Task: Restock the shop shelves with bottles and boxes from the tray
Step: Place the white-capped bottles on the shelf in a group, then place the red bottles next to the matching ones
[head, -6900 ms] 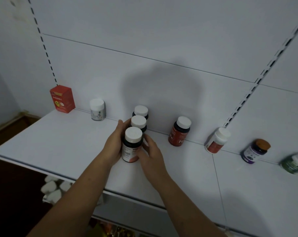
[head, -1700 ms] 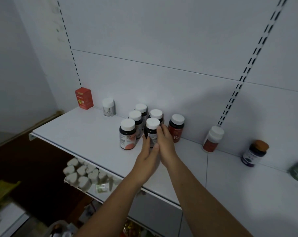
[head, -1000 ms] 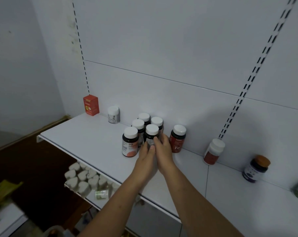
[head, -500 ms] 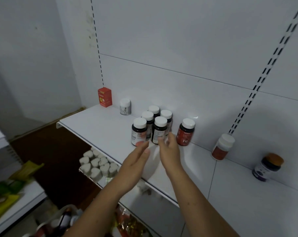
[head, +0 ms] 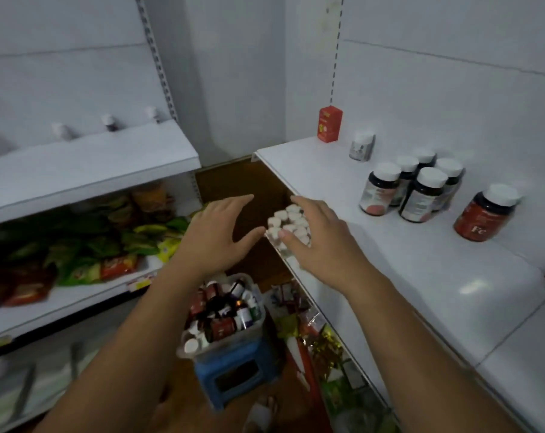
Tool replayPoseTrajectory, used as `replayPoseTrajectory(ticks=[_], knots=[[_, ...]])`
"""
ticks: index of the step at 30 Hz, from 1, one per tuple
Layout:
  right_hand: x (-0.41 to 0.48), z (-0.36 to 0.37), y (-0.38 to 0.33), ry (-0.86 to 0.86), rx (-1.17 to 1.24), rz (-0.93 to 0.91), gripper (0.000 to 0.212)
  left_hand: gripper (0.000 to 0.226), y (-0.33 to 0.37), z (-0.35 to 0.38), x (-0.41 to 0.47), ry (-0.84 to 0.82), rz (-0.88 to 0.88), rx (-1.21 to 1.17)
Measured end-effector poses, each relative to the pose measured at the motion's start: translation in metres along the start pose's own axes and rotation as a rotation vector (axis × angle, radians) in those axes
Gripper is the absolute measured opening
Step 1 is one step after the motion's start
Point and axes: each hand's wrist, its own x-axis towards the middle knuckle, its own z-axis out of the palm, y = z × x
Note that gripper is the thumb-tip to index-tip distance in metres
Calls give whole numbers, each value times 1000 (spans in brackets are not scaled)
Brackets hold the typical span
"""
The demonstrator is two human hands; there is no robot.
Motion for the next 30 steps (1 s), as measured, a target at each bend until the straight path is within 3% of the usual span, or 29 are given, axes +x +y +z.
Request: replayPoseTrajectory(ticks=[5, 12, 18, 24, 30], knots=[[12, 65, -16, -184, -39, -43, 68, 83, -59, -3, -48, -68, -207, 59], [47, 154, -8, -377, -16, 10, 68, 70, -148, 36, -75, -121, -456, -147], [89, 254, 13, -517, 101, 263, 73, 61, -246, 111, -83, -227, -752, -366], [134, 368, 48, -600, 223, 552, 71, 67, -322, 199, -89, -404, -1002, -495], [152, 465, 85, -633, 212, 753, 95, 78, -350, 257, -83, -556, -1007, -505]])
